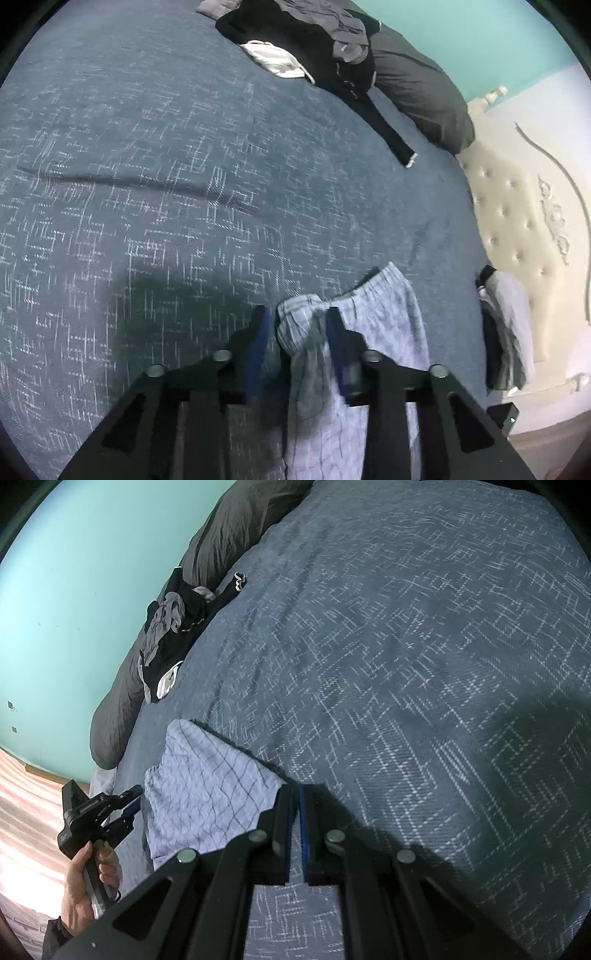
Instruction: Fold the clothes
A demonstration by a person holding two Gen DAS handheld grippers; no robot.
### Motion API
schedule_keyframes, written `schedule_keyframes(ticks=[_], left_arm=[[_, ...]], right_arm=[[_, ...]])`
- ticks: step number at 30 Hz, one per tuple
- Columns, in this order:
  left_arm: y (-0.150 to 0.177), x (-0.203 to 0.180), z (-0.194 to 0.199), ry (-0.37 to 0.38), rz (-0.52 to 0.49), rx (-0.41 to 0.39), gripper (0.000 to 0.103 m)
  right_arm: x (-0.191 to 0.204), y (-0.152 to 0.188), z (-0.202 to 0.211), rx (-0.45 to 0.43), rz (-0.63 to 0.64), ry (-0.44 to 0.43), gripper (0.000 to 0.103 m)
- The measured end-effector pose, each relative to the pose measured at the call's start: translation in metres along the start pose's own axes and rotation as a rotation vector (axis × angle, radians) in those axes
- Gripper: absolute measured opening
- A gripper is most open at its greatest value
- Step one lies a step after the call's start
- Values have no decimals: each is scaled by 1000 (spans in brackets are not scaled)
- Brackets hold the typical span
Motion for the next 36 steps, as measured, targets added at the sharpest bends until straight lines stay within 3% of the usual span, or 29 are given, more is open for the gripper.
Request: schedule_keyframes(ticks=[2,10,20,25,27,28,29,36], left_arm=[[4,-1,3,9,-16,0,43],[7,0,-10,40,-29,33,42],[5,6,-22,70,-29,55,24],[5,9,-22,72,-41,62,22],[5,9,-22,69,-47,63,22],[6,10,-22,69,-48,64,22],[6,10,-22,69,-49,65,21],[6,10,-21,72,-56,63,20]], right_arm=[[1,-1,0,-2,3,4,4],[12,-5,3,-1,27,6,4],[57,-23,-6,75,144,9,4],[90,-49,-14,128,234,55,5],[106,-62,-18,150,276,71,19],[117,-69,-22,164,309,88,36],[128,-76,-27,184,346,102,42],[171,-97,-74,306,464,127,42]])
Point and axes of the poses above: each gripper's, at about its wrist camera, not at the fingertips, and z roughly against the way its jaws point, x to its left, y to its underside, the point moved 5 cm from there along -z, roughly the way its jaws point, and after that the axes turned 14 degrees about x, right-handed, at the moved point
